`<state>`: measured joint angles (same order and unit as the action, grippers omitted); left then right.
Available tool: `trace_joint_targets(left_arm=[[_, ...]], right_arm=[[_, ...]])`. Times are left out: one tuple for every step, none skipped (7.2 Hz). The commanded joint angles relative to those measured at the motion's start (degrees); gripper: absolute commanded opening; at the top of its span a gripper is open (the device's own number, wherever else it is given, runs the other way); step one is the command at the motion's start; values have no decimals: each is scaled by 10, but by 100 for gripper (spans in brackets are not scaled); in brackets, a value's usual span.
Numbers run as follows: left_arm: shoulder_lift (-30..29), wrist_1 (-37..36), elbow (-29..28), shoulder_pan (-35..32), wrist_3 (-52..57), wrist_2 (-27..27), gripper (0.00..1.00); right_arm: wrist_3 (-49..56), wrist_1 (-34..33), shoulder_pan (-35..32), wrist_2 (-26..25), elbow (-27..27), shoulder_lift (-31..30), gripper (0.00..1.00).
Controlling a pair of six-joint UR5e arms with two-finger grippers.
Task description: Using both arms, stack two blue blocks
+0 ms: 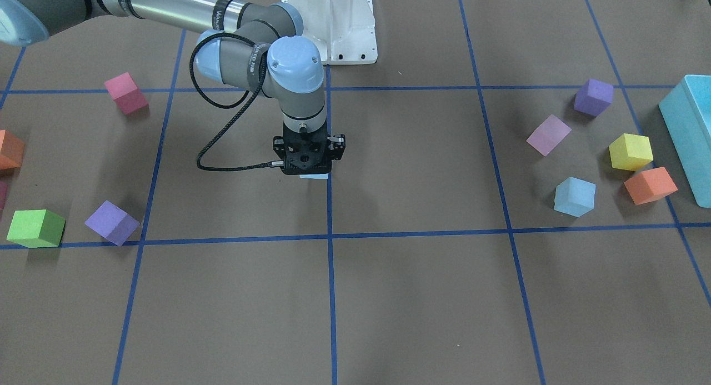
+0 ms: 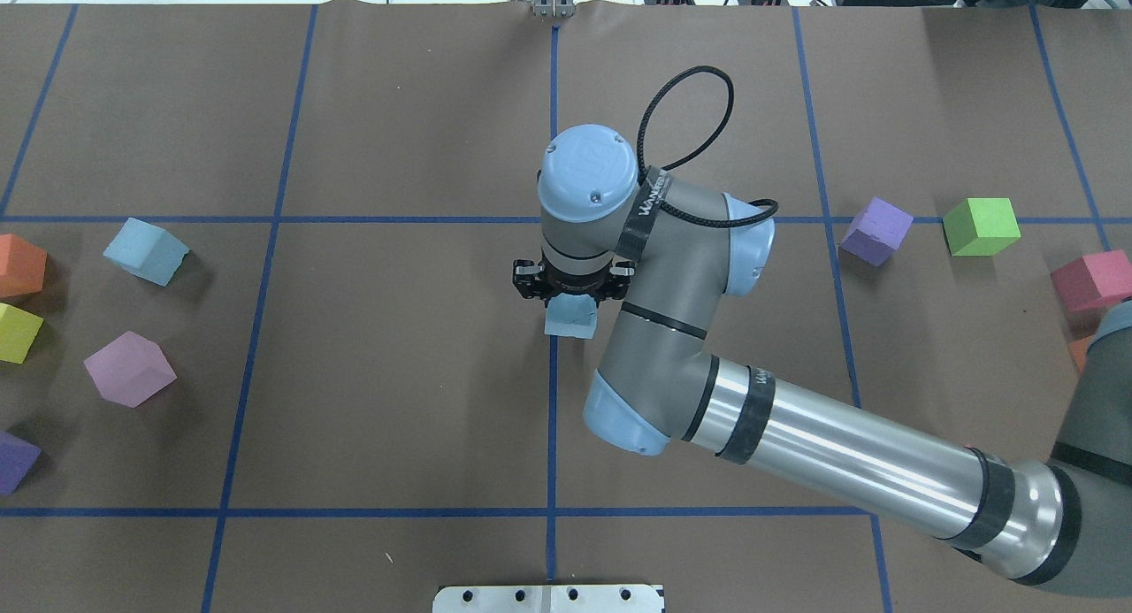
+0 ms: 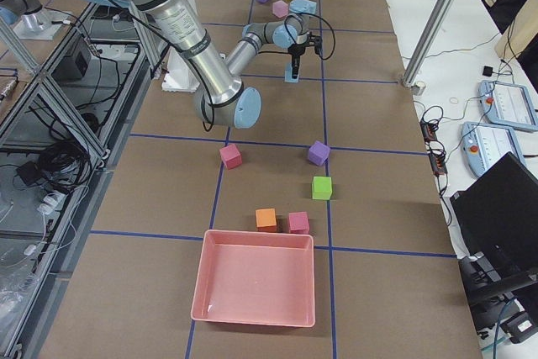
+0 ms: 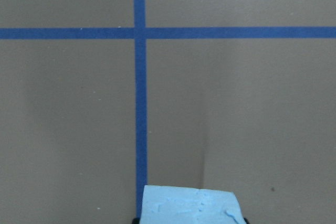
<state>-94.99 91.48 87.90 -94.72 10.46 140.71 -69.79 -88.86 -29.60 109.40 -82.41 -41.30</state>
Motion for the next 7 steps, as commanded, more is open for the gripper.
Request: trace_joint_targets(left_arm=[[1, 0, 0, 0, 0, 0, 98], [3, 2, 0, 0, 0, 0, 98], [3, 2, 0, 0, 0, 0, 98], [3, 2, 0, 1, 0, 0, 98], [3, 2, 0, 0, 0, 0, 98], [3, 2, 0, 0, 0, 0, 98], [3, 2, -2, 0, 0, 0, 98]], right_arm=[[-18, 8, 17, -16, 40, 30, 59], [-18, 7, 20, -19, 40, 29, 59], [-19, 7, 21, -19, 40, 28, 58], [-14, 7, 23, -20, 39, 27, 58], [-9, 7, 24, -19, 39, 26, 58], [3, 7, 25, -20, 39, 25, 58], [9, 6, 26, -21, 39, 25, 58]])
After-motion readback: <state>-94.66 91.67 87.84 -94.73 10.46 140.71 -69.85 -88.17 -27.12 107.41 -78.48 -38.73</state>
